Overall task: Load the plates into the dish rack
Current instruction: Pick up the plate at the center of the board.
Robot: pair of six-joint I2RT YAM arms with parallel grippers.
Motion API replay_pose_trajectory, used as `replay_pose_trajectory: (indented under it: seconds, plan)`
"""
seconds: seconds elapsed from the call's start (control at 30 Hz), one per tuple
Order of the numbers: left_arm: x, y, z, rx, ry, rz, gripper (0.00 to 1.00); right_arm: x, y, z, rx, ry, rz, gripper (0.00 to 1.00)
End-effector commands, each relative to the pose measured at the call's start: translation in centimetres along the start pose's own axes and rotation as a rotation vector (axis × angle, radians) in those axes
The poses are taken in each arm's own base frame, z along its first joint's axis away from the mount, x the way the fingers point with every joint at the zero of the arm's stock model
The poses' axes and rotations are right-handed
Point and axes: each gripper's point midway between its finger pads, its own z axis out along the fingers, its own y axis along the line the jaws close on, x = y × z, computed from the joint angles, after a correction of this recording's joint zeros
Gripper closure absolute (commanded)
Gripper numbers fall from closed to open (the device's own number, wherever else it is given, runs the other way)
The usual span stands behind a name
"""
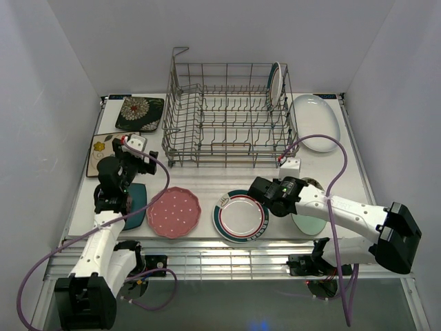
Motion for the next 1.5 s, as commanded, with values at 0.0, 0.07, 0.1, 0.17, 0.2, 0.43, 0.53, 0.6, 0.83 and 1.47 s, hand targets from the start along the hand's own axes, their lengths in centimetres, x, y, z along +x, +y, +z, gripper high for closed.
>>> replay_pose_trajectory:
  seconds: [0.0,0.07,0.1,0.17,0.2,0.43,0.53,0.6,0.83,1.47]
  plan:
    - [-3.3,-1.6,-0.8,0.102,-0.084,0.02,0.02,-2.5,0.1,-1.0,-0.021,-0.073,0.063,0.92]
    - [-3.9,-2.2,-1.2,0.133,-0.108,0.021,0.02,-2.7,-0.1,-1.2,-0.022,-0.076,0.068,0.92]
    - [-4.4,-2.3,-1.5,0.139,-0.127,0.027,0.02,-2.8,-0.1,-1.4,-0.031,-0.079,0.08,0.92]
    - [-4.8,-2.9,-1.9,0.165,-0.147,0.034,0.02,-3.1,-0.2,-1.6,-0.04,-0.086,0.092,0.92]
    - [-5.4,-3.1,-2.2,0.174,-0.167,0.041,0.02,-3.3,-0.4,-1.8,-0.05,-0.091,0.103,0.92]
    - [-7.2,-5.6,-3.4,0.317,-0.204,-0.004,0.02,-4.6,-0.4,-2.7,-0.097,-0.115,0.147,0.92]
    - [-7.6,-5.7,-3.5,0.325,-0.212,-0.008,0.02,-5.1,-0.4,-3.0,-0.106,-0.126,0.161,0.92]
    - [-7.7,-5.5,-3.5,0.316,-0.212,-0.008,0.02,-5.3,-0.3,-3.1,-0.107,-0.13,0.168,0.92]
    - [-8.1,-6.6,-3.7,0.349,-0.226,-0.007,0.02,-5.7,-0.1,-3.1,-0.104,-0.135,0.18,0.92]
    - [-10.5,-9.8,-3.7,0.401,-0.261,-0.02,0.02,-7.7,-1.7,-3.8,-0.137,-0.152,0.376,0.92]
